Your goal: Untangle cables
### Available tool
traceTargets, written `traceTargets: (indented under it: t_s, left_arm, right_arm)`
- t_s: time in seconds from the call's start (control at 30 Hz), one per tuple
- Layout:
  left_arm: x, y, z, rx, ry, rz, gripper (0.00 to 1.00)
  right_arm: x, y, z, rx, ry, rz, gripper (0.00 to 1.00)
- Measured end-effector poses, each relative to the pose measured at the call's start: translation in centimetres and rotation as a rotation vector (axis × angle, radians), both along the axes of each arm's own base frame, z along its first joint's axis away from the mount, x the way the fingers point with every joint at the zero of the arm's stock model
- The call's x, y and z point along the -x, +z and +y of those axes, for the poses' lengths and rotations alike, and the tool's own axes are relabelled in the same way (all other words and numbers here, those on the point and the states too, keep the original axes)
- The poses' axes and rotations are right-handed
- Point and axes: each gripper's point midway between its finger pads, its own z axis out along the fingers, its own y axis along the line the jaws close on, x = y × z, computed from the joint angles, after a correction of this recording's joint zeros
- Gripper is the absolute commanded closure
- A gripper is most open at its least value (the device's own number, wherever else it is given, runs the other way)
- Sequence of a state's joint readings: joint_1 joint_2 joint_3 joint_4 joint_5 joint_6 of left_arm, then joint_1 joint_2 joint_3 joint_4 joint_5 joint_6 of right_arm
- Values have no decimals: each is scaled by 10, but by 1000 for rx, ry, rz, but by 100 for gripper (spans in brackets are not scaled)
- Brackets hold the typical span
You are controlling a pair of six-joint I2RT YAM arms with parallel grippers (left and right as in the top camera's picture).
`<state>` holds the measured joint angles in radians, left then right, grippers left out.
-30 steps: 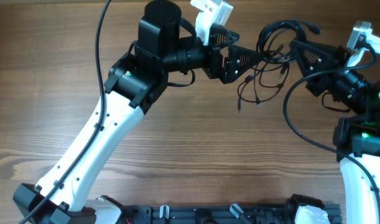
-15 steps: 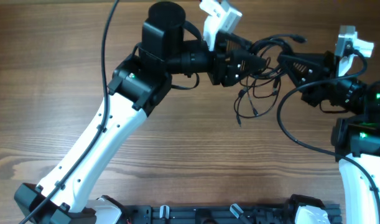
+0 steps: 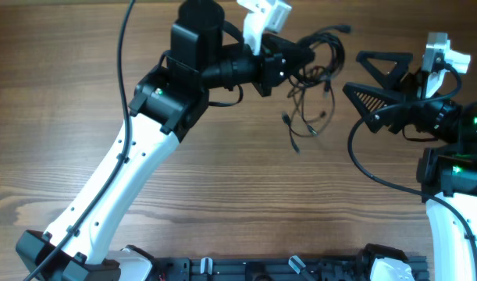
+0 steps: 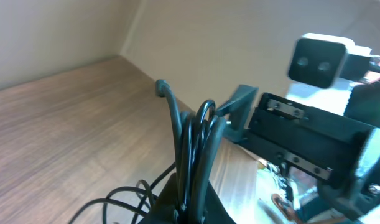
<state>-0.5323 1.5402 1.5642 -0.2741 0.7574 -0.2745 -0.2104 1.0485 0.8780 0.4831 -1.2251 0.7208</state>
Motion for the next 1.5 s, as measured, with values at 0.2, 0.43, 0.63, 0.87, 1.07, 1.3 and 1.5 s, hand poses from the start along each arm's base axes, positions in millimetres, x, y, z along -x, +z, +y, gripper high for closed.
traceTargets:
  t_s: [0.2, 0.43, 0.63, 0.87, 1.07, 1.3, 1.5]
  left_arm:
    - [-4, -2, 4, -8, 21, 7, 96]
    - [10, 3, -1, 3, -82, -57, 96]
    - [27, 10, -4, 26, -193, -125, 96]
    - [45, 23, -6, 75, -305, -192, 96]
    - [68, 27, -5, 105, -448, -278, 96]
    - [77, 27, -3, 116, -506, -363, 96]
    - [74, 22, -2, 96, -504, -445, 91]
  right_arm:
    - [-8, 2, -5, -16, -56, -4, 1]
    - [-19, -9, -12, -18, -116, 45, 0]
    - [-25, -14, -16, -8, -157, 52, 1]
    - [-32, -25, -18, -3, -164, 86, 1]
    - [-39, -37, -20, 2, -173, 129, 1]
    - [-41, -38, -21, 11, -181, 118, 1]
    - [-38, -33, -19, 27, -160, 69, 1]
